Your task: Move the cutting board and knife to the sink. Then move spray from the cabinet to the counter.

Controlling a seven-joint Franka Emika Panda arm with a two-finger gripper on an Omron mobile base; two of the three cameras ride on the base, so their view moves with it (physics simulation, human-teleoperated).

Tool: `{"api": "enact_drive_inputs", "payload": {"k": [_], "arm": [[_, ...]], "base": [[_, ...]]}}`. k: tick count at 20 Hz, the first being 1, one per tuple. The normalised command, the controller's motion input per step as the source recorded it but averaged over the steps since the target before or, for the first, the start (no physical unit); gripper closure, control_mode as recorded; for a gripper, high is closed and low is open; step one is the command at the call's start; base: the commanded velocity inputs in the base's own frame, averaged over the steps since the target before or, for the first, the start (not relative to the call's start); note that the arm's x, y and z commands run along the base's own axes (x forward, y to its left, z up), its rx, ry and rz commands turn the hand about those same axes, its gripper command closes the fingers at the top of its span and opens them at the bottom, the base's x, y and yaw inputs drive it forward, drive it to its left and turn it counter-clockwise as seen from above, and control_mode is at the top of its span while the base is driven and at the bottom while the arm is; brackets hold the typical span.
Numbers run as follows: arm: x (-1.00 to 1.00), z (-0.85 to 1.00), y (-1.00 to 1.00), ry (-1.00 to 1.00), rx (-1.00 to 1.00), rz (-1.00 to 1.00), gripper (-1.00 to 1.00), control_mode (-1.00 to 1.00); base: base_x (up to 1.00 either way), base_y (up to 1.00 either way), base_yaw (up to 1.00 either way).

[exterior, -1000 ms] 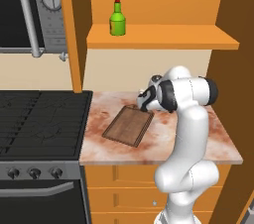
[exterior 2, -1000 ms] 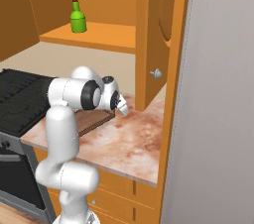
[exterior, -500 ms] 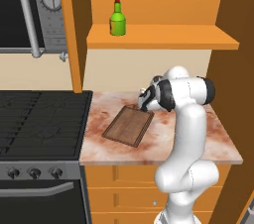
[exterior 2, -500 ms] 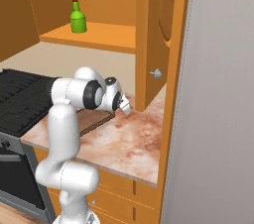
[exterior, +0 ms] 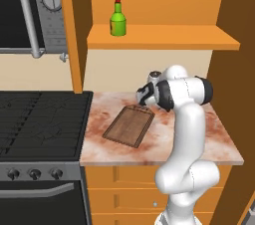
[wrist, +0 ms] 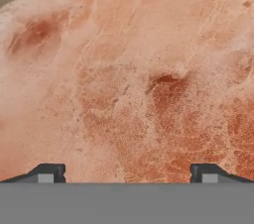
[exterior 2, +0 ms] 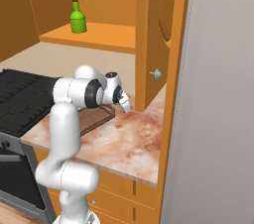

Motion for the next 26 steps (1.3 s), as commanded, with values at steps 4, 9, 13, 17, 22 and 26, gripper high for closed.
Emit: {"api": "enact_drive_inputs", "payload": {"k": [4, 9, 13, 17, 22, 26], "arm": [[-0.69, -0.33, 0.6, 0.11, 0.0, 0.03, -1.0, -1.0], [-1.0, -0.16, 0.81, 0.06, 0.0, 0.05, -1.0, -1.0], [-1.0, -0.17, 0.76, 0.05, 0.0, 0.03, -1.0, -1.0], [-0.98, -0.13, 0.68, 0.01, -0.02, 0.05, -1.0, -1.0], [-0.67, -0.11, 0.57, 0.01, -0.02, 0.05, -1.0, -1.0], [-0.62, -0.14, 0.53, 0.01, -0.02, 0.06, -1.0, -1.0]], "base": [[0.0, 0.0, 0.0], [0.0, 0.0, 0.0], [0.0, 0.0, 0.0], [0.0, 0.0, 0.0], [0.0, 0.0, 0.0], [0.0, 0.0, 0.0]]}}
